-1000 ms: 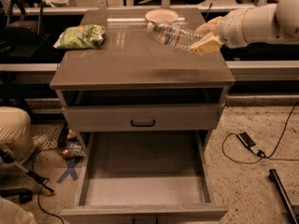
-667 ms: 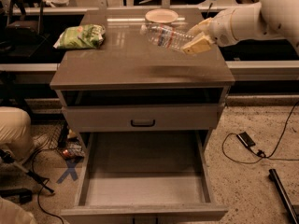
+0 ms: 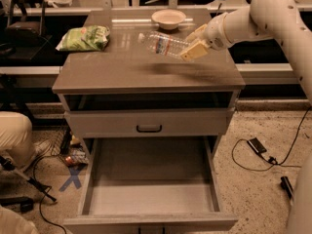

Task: Pick water bottle from middle drawer and place on counter

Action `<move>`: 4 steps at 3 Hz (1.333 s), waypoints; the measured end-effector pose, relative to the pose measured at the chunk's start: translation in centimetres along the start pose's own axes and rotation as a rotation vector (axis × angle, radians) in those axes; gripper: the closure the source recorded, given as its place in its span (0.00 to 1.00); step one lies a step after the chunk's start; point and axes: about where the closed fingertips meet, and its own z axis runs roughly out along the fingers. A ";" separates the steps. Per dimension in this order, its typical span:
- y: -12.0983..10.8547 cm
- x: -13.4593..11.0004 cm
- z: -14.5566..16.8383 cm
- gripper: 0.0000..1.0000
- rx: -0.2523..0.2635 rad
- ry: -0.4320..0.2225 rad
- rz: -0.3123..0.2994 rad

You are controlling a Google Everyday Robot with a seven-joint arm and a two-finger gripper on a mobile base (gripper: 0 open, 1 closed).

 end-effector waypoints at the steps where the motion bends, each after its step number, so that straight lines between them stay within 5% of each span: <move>1: 0.0 0.7 1.9 0.51 -0.040 0.025 0.024; 3: 0.1 1.1 3.1 0.04 -0.067 0.031 0.037; 4: 0.1 1.0 2.6 0.00 -0.057 0.022 0.033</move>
Offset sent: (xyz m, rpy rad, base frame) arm 0.0184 0.0095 -0.0234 -0.0132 0.0868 0.0148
